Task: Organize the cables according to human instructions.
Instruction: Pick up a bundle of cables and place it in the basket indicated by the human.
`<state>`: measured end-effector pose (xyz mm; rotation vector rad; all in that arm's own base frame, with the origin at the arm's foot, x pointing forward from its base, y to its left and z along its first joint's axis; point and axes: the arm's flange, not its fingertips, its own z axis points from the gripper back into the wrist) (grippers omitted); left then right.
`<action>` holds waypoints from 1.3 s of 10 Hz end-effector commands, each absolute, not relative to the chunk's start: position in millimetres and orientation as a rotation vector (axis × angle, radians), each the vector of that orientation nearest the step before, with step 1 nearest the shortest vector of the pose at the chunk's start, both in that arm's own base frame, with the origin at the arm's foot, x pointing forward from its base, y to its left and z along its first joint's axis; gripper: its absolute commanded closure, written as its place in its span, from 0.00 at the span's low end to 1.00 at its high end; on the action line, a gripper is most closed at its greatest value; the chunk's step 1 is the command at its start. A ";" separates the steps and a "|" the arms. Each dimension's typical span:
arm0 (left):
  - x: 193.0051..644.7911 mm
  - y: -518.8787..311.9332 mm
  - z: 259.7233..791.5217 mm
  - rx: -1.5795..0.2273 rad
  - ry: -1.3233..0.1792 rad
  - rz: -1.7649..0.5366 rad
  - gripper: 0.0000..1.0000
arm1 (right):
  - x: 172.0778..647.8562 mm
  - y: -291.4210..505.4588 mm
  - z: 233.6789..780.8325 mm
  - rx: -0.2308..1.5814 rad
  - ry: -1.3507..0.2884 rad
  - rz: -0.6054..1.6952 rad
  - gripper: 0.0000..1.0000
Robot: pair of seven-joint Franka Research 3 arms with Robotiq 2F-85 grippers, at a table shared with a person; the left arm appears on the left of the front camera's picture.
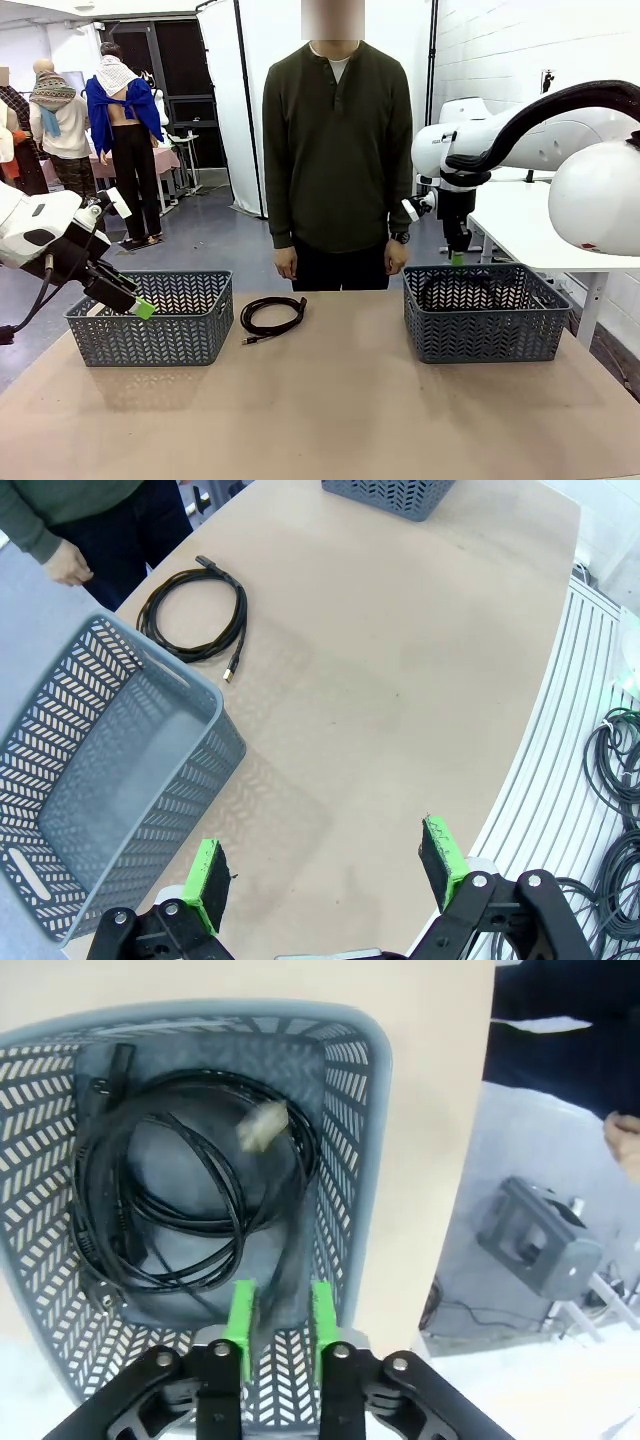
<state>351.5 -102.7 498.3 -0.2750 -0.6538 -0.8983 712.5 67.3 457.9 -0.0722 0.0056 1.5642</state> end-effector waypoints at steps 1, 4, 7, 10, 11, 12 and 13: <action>353.5 -100.8 496.8 -0.291 -0.655 -0.905 0.00 | 719.8 68.0 460.2 -0.093 0.014 1.549 0.21; 353.5 -100.8 496.8 -0.291 -0.655 -0.905 0.00 | 720.9 69.8 465.1 -0.083 0.038 1.553 0.00; 353.5 -100.8 496.8 -0.291 -0.655 -0.905 0.00 | 717.8 68.9 466.9 -0.077 0.045 1.556 0.00; 353.5 -100.8 496.8 -0.291 -0.655 -0.905 0.00 | 715.5 64.7 473.2 -0.107 0.027 1.522 0.00; 353.5 -100.8 496.8 -0.291 -0.655 -0.905 0.00 | 710.6 67.7 463.5 -0.058 0.028 1.564 0.00; 353.5 -100.8 496.8 -0.291 -0.655 -0.905 0.00 | 710.6 67.7 463.5 -0.058 0.028 1.564 0.00; 353.5 -100.8 496.8 -0.291 -0.655 -0.905 0.00 | 710.6 67.7 463.5 -0.058 0.028 1.564 0.00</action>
